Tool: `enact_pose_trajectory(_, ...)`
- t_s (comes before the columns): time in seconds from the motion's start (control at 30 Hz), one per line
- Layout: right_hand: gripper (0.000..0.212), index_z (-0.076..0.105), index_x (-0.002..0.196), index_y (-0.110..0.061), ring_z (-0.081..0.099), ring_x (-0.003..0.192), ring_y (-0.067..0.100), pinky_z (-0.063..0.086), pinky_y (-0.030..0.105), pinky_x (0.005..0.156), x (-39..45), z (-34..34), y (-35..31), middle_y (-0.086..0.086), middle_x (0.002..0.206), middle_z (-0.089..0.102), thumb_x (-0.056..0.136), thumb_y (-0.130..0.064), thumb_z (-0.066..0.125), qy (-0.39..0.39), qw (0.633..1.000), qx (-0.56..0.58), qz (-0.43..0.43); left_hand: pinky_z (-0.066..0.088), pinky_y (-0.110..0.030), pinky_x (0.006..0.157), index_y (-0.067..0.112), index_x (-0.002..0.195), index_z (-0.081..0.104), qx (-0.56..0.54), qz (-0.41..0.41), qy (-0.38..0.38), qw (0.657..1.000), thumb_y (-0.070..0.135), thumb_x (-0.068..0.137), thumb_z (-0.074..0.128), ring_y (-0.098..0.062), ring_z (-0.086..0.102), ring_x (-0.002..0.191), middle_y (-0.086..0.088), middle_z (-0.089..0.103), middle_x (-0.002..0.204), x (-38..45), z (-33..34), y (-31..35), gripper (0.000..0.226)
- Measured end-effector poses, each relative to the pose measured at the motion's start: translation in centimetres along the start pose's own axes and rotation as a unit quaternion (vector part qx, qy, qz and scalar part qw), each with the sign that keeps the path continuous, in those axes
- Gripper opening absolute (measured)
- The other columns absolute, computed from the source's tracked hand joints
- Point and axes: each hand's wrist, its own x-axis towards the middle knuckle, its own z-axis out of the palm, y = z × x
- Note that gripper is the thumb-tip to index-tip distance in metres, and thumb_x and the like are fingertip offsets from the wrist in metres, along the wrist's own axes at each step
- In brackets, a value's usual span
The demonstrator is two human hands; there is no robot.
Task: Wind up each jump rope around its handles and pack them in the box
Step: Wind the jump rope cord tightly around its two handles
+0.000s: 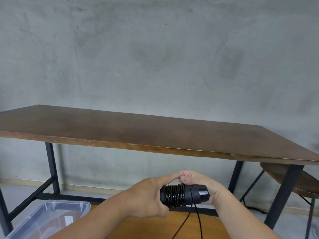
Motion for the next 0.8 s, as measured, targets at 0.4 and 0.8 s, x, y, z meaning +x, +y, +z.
enact_pose_trajectory(0.4,0.012,0.061,0.077,-0.007,0.032,0.044,0.005,0.02,0.016,0.042,0.6,2.6,3.0,0.002,0.058,0.041,0.079,-0.009,0.072,0.119,0.967,0.22,-0.037,0.043,-0.018,0.058,0.052,0.134,0.05,-0.107,0.032,0.064,0.992,-0.002,0.075,0.062,-0.004,0.053,0.061,0.01,0.064,0.1,0.5,-0.1,-1.2,0.081)
enact_pose_trajectory(0.8,0.03,0.063,0.106,-0.006,0.025,0.046,0.009,0.021,0.022,0.044,0.4,6.1,3.0,-0.003,0.059,0.042,0.107,-0.023,0.039,0.289,0.956,-0.049,-0.006,0.041,-0.014,0.054,0.057,0.134,0.045,-0.026,-0.047,0.16,0.986,0.012,0.074,0.063,-0.004,0.051,0.055,0.015,0.062,0.088,2.5,-0.4,-3.7,0.077)
